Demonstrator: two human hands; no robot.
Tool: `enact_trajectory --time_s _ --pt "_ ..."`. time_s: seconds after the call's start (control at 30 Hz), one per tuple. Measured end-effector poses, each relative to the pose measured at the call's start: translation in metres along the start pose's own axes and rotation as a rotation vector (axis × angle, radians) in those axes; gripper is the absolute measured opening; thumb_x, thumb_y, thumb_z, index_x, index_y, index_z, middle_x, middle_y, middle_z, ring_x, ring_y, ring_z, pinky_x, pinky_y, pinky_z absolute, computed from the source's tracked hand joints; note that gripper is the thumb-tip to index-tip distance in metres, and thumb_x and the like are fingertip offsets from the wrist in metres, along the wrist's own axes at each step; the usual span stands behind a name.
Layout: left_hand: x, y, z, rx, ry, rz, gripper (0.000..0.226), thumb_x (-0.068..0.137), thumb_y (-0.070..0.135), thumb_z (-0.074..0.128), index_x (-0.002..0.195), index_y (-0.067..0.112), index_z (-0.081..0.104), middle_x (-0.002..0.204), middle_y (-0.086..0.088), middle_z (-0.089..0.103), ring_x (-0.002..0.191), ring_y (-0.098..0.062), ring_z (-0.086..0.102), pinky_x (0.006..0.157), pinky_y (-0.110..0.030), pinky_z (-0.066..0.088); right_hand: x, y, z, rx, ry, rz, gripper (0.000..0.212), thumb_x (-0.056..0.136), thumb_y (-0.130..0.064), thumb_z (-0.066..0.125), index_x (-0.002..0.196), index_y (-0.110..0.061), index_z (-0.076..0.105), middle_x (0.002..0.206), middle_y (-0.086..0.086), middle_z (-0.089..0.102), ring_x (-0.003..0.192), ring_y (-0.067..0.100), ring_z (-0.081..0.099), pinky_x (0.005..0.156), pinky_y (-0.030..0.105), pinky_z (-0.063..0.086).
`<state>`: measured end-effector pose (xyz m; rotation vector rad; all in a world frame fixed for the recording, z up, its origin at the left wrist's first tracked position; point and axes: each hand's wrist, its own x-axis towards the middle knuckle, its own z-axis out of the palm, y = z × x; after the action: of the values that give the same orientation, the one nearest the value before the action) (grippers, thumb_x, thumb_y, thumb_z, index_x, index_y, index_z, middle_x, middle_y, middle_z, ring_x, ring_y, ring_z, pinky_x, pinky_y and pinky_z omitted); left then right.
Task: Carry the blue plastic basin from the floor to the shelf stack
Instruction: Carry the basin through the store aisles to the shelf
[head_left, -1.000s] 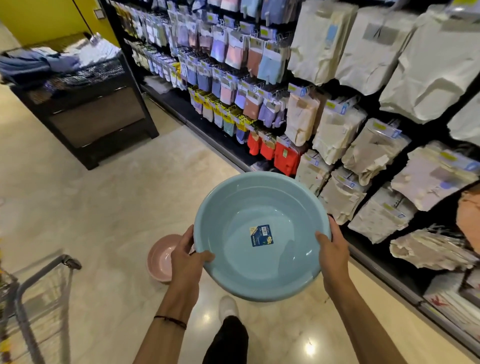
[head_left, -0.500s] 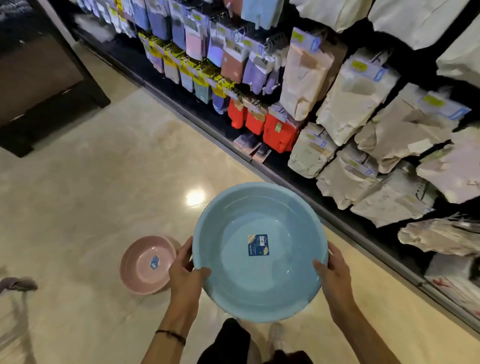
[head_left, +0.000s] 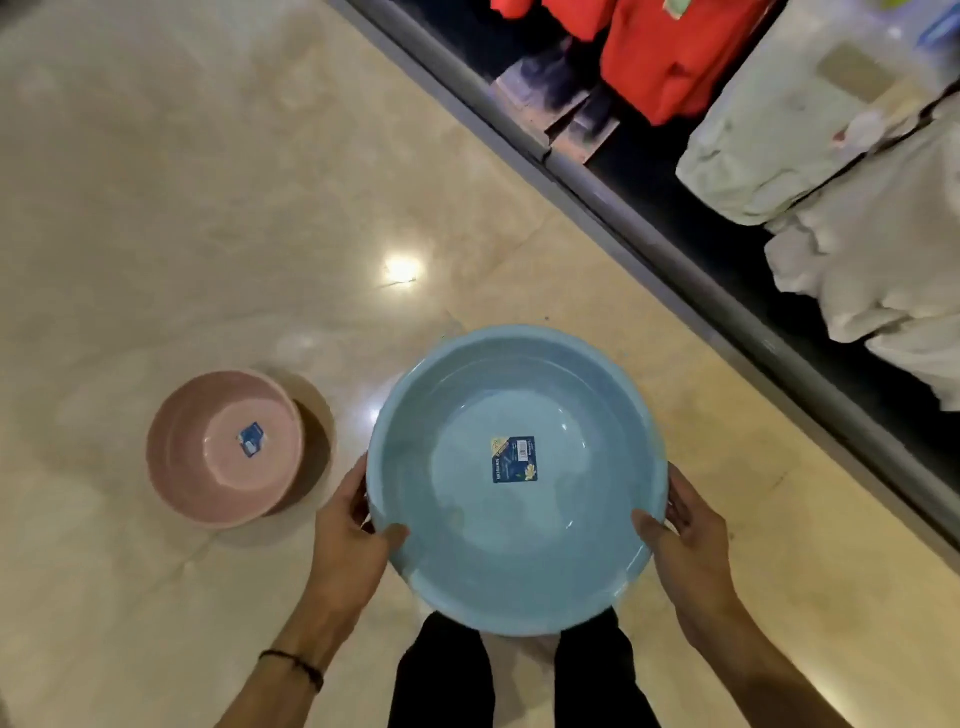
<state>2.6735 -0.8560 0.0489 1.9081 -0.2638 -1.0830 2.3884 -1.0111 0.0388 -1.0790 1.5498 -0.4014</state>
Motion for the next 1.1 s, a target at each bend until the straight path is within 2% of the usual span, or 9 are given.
enact_trajectory --time_s 0.1,0.27,0.37,0.47,0.63,0.7,0.77,0.9,1.1 --pt "0.037 -0.07 0.017 0.013 0.039 -0.023 0.097 0.067 -0.031 0.067 0.145 0.027 0.06 0.131 0.006 0.072 0.114 -0.017 0.069 0.078 -0.024 0.061 0.044 0.057 0.02 -0.013 -0.044 0.002 0.074 0.088 0.016 0.062 0.122 -0.049 0.069 0.114 -0.02 0.077 0.105 -0.002 0.071 0.073 0.01 0.056" --pt "0.083 -0.157 0.043 0.016 0.06 -0.076 0.097 0.065 -0.032 0.065 0.142 0.027 0.062 0.125 0.013 0.074 0.111 -0.01 0.069 0.076 -0.026 0.063 0.099 0.14 0.037 -0.013 -0.064 0.034 0.066 0.09 0.013 0.066 0.137 -0.033 0.065 0.119 -0.017 0.076 0.111 0.003 0.07 0.081 0.014 0.058" --pt "0.104 -0.193 0.057 0.009 0.074 -0.107 0.092 0.068 -0.029 0.067 0.131 0.038 0.065 0.12 0.014 0.074 0.105 -0.009 0.07 0.071 -0.025 0.063 0.117 0.178 0.046 -0.011 -0.06 0.028 0.064 0.091 0.014 0.065 0.143 -0.022 0.062 0.12 -0.011 0.076 0.111 0.006 0.07 0.083 0.017 0.059" --pt "0.121 -0.221 0.069 -0.009 0.077 -0.12 0.093 0.07 -0.03 0.065 0.123 0.046 0.063 0.115 0.023 0.074 0.102 -0.003 0.071 0.069 -0.022 0.062 0.129 0.207 0.052 0.002 -0.049 0.01 0.062 0.092 0.014 0.064 0.142 -0.024 0.061 0.12 -0.015 0.075 0.113 0.006 0.069 0.087 0.021 0.06" --pt "0.141 -0.251 0.082 -0.033 0.076 -0.117 0.091 0.071 -0.031 0.061 0.126 0.042 0.06 0.114 0.021 0.073 0.103 -0.004 0.071 0.071 -0.021 0.061 0.149 0.238 0.058 0.004 -0.072 0.007 0.063 0.095 0.007 0.065 0.149 -0.024 0.056 0.136 -0.007 0.068 0.128 0.018 0.062 0.104 0.05 0.055" --pt "0.147 -0.26 0.085 -0.035 0.076 -0.117 0.092 0.072 -0.031 0.06 0.128 0.041 0.059 0.114 0.021 0.073 0.103 -0.002 0.07 0.071 -0.021 0.061 0.153 0.244 0.063 0.003 -0.062 0.018 0.066 0.094 0.007 0.065 0.15 -0.025 0.054 0.14 -0.005 0.065 0.132 0.021 0.059 0.107 0.055 0.052" --pt "0.15 -0.268 0.087 -0.023 0.078 -0.107 0.093 0.072 -0.031 0.059 0.131 0.041 0.057 0.116 0.022 0.071 0.105 -0.001 0.069 0.072 -0.021 0.061 0.153 0.249 0.066 0.014 -0.067 0.017 0.069 0.093 0.01 0.064 0.149 -0.029 0.054 0.138 -0.009 0.066 0.129 0.016 0.06 0.106 0.049 0.054" --pt "0.153 -0.28 0.088 0.005 0.072 -0.075 0.095 0.075 -0.028 0.059 0.137 0.044 0.054 0.127 0.018 0.066 0.117 -0.007 0.065 0.081 -0.029 0.063 0.151 0.258 0.065 0.054 -0.131 0.0 0.074 0.092 0.01 0.067 0.144 -0.04 0.054 0.136 -0.015 0.066 0.123 0.009 0.065 0.09 0.03 0.062" --pt "0.152 -0.284 0.092 0.009 0.059 -0.043 0.095 0.079 -0.025 0.056 0.145 0.042 0.05 0.131 0.024 0.063 0.118 0.001 0.061 0.083 -0.022 0.061 0.153 0.267 0.069 0.025 -0.137 -0.032 0.081 0.089 0.008 0.072 0.151 -0.037 0.045 0.138 -0.01 0.061 0.128 0.014 0.059 0.092 0.037 0.062"
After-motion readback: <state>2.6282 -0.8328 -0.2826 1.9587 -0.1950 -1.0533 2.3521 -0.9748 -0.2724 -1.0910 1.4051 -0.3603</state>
